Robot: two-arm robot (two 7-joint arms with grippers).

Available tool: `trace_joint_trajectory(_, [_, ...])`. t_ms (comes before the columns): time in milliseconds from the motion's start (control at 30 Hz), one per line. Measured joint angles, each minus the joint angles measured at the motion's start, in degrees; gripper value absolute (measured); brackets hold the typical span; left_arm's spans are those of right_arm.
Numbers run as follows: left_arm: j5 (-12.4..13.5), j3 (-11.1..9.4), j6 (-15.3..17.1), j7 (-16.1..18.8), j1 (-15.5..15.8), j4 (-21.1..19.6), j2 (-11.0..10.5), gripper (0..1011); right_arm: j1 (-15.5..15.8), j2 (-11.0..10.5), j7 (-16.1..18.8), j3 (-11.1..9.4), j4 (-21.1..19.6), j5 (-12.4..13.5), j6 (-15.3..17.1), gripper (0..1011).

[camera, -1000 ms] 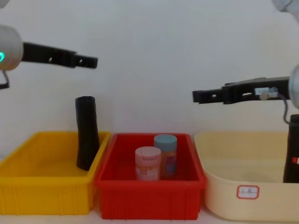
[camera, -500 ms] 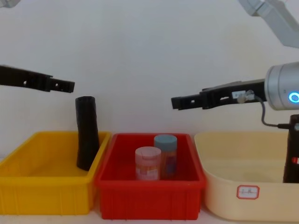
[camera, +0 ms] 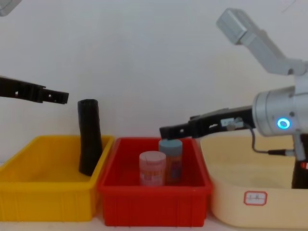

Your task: Pick up the garbage bag with the one hand and transfer it to the other hand.

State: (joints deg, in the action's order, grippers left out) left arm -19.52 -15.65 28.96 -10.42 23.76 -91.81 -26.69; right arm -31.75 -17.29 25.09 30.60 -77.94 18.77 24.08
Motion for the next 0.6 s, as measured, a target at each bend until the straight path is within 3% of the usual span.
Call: trace_joint_trajectory(600, [0.0, 0.25, 0.33, 0.08, -0.49, -0.21, -0.3, 1000, -4.63, 3.1, 4.01, 4.25, 10.44, -1.34, -2.48, 1001])
